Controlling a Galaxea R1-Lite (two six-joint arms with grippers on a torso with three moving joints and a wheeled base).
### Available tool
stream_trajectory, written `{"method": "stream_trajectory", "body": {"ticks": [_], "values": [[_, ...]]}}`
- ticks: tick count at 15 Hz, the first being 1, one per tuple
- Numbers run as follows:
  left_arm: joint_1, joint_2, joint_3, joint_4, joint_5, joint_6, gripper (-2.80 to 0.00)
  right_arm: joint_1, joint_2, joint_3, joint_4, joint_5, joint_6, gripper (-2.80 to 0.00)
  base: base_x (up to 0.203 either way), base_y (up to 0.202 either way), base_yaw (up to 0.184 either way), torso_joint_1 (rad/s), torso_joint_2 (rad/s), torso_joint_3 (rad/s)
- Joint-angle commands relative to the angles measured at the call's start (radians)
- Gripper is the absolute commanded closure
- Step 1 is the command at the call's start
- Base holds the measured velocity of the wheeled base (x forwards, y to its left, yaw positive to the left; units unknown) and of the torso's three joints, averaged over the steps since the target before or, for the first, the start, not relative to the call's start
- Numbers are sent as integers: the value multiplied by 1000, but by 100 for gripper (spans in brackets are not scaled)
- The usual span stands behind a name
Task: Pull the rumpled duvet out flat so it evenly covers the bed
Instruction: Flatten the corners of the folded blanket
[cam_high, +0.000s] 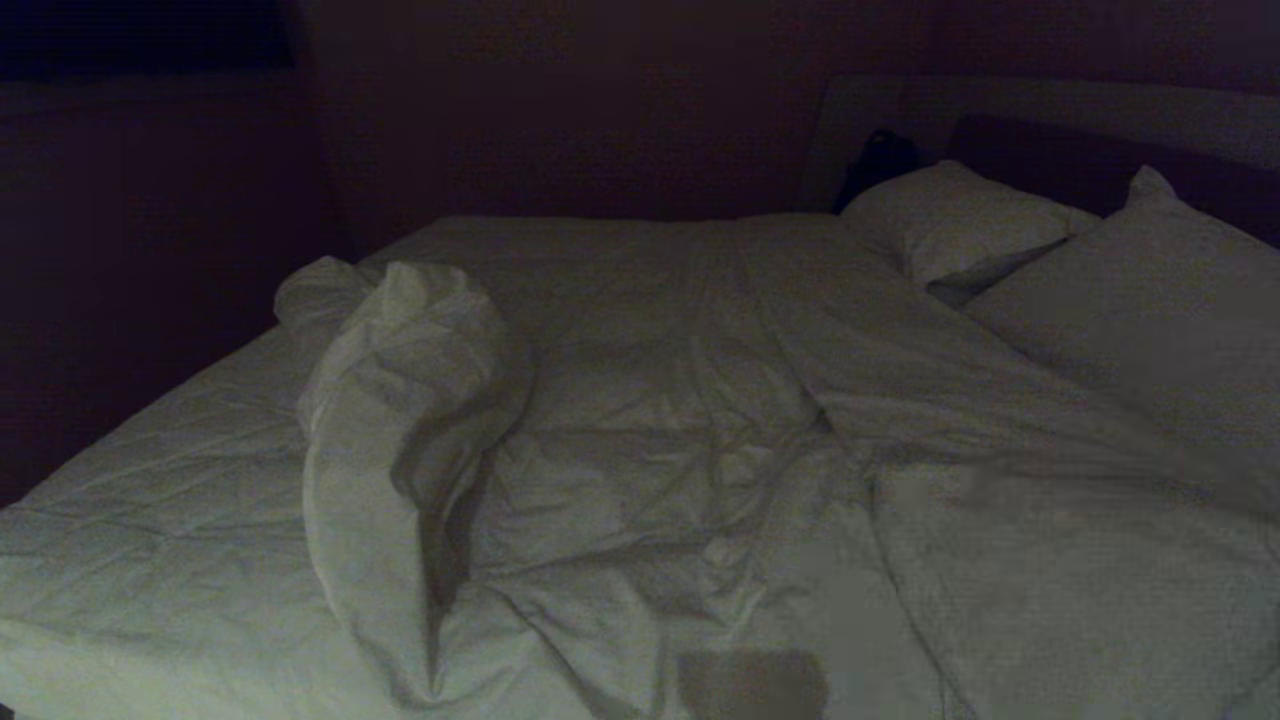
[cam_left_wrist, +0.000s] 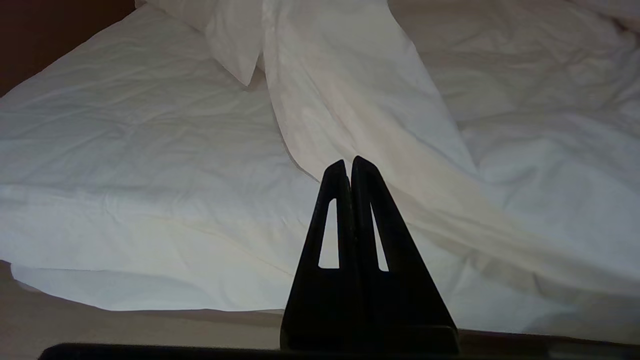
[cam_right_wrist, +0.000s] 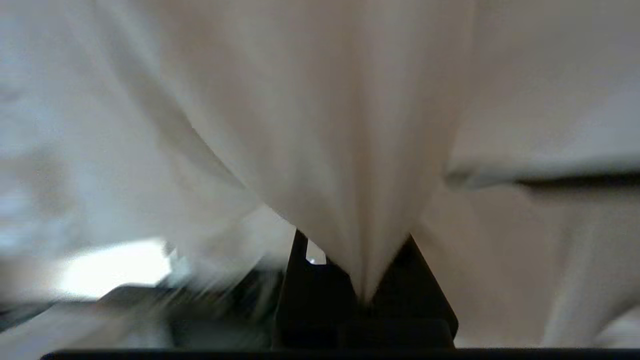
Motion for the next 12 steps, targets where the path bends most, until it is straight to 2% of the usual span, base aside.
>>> {"method": "stream_trajectory", "body": {"ticks": [1, 5, 8, 12], "values": [[0, 0, 0, 0, 0, 0, 0, 0, -3, 16, 444, -33, -4, 0, 0, 0, 0, 0, 0, 0], [0, 0, 0, 0, 0, 0, 0, -15, -57, 54, 445, -83, 4, 0, 0, 0, 0, 0, 0, 0], [0, 0, 0, 0, 0, 0, 0, -21, -83, 56, 443, -122, 63, 0, 0, 0, 0, 0, 0, 0], [0, 0, 0, 0, 0, 0, 0, -30, -61, 53, 439, -136, 71, 0, 0, 0, 0, 0, 0, 0]]}}
